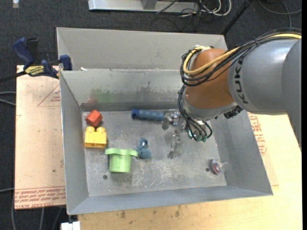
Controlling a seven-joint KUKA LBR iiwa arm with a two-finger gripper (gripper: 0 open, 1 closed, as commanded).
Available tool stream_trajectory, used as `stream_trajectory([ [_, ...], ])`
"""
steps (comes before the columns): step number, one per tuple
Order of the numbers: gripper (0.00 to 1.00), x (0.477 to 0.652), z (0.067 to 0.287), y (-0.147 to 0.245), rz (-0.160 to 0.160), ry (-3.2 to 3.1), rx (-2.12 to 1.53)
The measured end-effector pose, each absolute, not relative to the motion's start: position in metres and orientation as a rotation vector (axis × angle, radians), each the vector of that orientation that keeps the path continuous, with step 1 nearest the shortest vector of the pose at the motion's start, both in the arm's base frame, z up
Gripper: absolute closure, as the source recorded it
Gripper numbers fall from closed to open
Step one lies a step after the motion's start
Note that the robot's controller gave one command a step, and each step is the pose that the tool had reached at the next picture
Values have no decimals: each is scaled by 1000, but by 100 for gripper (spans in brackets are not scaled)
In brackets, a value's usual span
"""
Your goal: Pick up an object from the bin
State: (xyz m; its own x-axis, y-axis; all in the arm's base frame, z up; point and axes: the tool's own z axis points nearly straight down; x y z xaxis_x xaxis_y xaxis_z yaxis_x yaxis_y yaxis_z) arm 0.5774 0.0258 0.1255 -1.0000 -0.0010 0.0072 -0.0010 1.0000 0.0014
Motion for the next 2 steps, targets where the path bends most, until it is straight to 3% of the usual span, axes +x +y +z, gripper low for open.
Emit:
stream_trajectory([
  [1,0,580,78,48,-3,-3137,-48],
  [2,0,602,108,49,-4,-3147,-84],
])
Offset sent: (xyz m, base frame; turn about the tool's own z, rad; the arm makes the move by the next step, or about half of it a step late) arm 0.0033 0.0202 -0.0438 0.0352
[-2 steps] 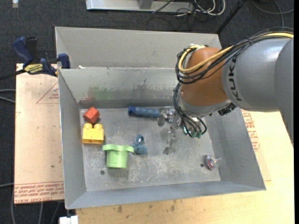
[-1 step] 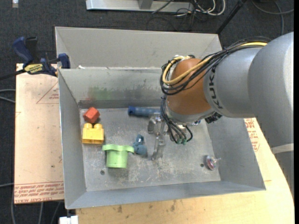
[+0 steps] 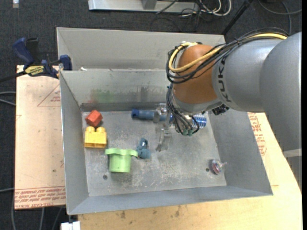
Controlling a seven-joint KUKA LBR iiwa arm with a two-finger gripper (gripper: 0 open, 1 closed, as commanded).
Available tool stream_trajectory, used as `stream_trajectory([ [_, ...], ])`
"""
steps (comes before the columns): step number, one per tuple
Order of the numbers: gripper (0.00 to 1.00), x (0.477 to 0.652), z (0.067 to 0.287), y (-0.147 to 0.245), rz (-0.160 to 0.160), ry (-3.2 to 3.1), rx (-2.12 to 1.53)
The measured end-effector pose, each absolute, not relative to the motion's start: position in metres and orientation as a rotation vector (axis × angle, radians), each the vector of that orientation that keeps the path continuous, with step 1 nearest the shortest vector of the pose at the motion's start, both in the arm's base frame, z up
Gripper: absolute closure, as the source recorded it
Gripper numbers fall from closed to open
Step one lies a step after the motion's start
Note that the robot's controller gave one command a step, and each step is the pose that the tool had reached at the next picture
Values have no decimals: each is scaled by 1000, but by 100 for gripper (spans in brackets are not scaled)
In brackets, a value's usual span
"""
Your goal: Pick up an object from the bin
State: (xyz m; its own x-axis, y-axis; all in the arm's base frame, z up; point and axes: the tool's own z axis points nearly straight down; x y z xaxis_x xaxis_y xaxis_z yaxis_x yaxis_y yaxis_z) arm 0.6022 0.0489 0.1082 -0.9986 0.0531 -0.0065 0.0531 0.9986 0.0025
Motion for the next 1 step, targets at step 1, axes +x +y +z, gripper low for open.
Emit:
stream_trajectory([
  [1,0,657,129,23,2,3124,241],
])
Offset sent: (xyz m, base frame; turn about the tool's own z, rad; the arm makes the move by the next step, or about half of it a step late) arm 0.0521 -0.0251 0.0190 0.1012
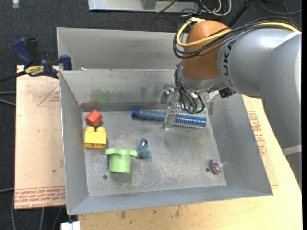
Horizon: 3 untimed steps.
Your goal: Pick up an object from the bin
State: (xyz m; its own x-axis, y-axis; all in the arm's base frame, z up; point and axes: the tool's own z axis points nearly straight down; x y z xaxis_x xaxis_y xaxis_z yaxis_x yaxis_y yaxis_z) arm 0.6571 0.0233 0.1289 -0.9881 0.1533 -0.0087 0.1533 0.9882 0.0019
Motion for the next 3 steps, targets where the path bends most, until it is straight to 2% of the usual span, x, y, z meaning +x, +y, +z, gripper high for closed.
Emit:
stream_trajectory([
  [1,0,653,67,-5,1,3113,465],
  [2,100,655,71,-4,1,3104,461],
  [3,100,643,210,20,5,3100,449],
])
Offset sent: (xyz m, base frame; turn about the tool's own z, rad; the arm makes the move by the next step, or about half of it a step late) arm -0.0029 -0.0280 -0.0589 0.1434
